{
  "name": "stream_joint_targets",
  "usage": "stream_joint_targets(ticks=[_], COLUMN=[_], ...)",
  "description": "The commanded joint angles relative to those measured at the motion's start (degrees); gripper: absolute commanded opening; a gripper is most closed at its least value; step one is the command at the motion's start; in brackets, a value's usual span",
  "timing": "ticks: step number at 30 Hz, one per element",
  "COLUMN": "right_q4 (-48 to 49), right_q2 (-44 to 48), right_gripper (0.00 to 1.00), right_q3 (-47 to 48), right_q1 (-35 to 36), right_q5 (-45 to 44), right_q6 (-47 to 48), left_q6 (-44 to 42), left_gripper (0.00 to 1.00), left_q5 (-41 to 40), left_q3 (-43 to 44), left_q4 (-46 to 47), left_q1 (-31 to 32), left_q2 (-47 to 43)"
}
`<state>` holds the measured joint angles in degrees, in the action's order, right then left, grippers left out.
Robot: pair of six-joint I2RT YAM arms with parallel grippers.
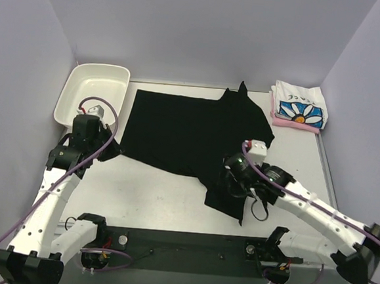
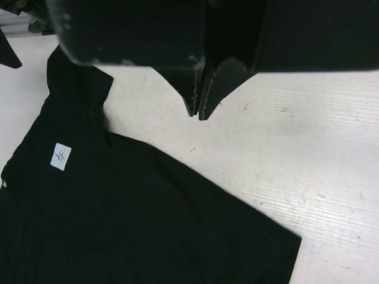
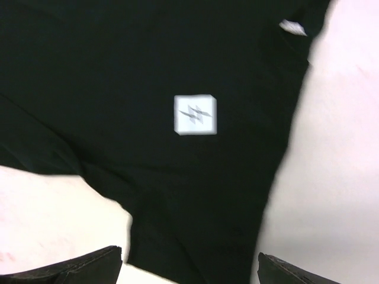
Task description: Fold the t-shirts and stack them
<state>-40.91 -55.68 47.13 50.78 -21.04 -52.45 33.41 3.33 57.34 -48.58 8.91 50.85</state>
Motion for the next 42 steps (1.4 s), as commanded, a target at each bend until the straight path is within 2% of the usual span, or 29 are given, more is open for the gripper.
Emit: stream_joint_targets(ticks=[1, 4, 5, 6, 7, 11, 14, 20, 23, 27, 33, 42], right_q4=[9.87, 11.55, 11.72, 11.99, 12.42, 14.18, 14.10, 13.75, 13.22, 13.13, 14.01, 15.94], right_q2=[-14.49, -23.05, -24.37, -25.61, -25.79, -24.92, -22.90, -15.87, -13.06, -10.86, -11.81, -12.52], right_gripper=[1.00, 1.00, 1.00, 1.00, 1.00, 1.00, 1.00, 1.00, 1.00, 1.00, 1.00, 1.00], right_q3=[9.18, 17.01, 19.46, 19.83, 19.84, 17.82, 14.58, 6.84, 4.21, 2.26, 1.73, 0.06], right_q1=[0.37, 0.37, 0.45, 0.54, 0.72, 0.63, 0.81, 0.54, -0.16, -1.56, -2.01, -1.92], right_q5=[-3.14, -0.33, 0.55, 0.91, 1.00, 1.97, 1.35, -0.23, -1.02, -0.67, 0.38, 1.61], right_q6=[8.84, 12.45, 13.33, 13.60, 13.86, 15.00, 15.18, 14.92, 14.74, 15.00, 15.00, 14.56], left_q6=[0.61, -0.53, -1.15, -1.67, -2.20, -4.14, -5.37, -5.99, -5.55, -5.46, -5.72, -6.16], left_gripper=[0.03, 0.06, 0.10, 0.16, 0.33, 0.59, 0.65, 0.61, 0.59, 0.57, 0.48, 0.47], left_q5=[-2.37, -2.80, -2.89, -2.89, -2.89, -4.11, -5.96, -11.49, -12.99, -14.58, -16.08, -17.66], left_q3=[4.18, 8.39, 9.53, 11.72, 13.05, 20.95, 29.47, 47.65, 53.81, 56.91, 57.88, 58.32], left_q4=[6.38, 6.83, 6.48, 6.48, 6.39, 5.34, 3.15, -4.76, -7.74, -9.43, -10.83, -12.24], left_q1=[0.15, 0.41, 0.50, 0.67, 0.93, 1.29, 1.81, 3.04, 3.40, 3.75, 4.45, 6.03], left_q2=[6.17, 14.96, 17.50, 22.31, 24.89, 40.33, 50.87, 70.22, 75.78, 78.43, 80.10, 82.57])
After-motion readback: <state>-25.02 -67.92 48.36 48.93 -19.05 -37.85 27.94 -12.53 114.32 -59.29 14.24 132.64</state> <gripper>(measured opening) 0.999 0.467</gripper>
